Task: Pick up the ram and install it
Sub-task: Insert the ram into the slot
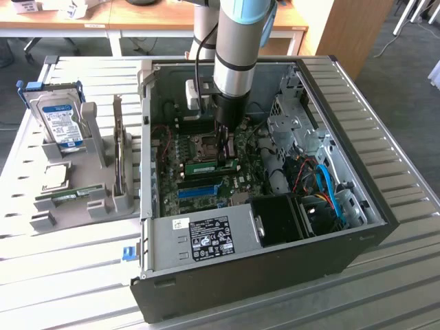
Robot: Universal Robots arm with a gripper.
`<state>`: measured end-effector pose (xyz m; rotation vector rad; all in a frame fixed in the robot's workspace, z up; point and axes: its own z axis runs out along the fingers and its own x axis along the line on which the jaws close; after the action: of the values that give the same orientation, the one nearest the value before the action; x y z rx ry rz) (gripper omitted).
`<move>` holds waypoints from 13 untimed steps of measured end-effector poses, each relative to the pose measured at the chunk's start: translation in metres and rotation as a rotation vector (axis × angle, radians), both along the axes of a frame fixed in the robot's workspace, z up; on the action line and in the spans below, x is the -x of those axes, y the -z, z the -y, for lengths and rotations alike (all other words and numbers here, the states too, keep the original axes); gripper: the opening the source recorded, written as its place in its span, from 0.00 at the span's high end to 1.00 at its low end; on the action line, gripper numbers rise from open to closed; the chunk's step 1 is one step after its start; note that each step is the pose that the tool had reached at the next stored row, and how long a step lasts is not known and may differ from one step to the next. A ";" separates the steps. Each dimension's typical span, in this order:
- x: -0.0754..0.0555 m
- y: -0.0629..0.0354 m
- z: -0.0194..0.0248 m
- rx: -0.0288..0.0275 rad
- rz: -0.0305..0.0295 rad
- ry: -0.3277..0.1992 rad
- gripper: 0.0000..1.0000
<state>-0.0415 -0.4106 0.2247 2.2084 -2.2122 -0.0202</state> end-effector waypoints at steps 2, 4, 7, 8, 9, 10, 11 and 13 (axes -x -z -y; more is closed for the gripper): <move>0.000 0.0002 -0.0001 -0.0005 0.0007 0.000 0.87; 0.000 0.0002 -0.0001 -0.0006 0.0003 0.000 0.82; 0.000 0.0001 0.0000 -0.0002 0.0001 0.000 0.75; 0.000 0.0001 0.0000 -0.0002 0.0000 0.000 0.75; 0.000 0.0001 0.0000 -0.0002 0.0000 0.000 0.75; 0.000 0.0001 0.0000 -0.0002 0.0001 0.000 0.75; 0.000 0.0001 0.0000 -0.0002 0.0001 0.000 0.75; 0.000 -0.0007 0.0000 0.0001 -0.0001 0.000 0.75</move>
<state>-0.0415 -0.4106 0.2254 2.2084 -2.2121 -0.0202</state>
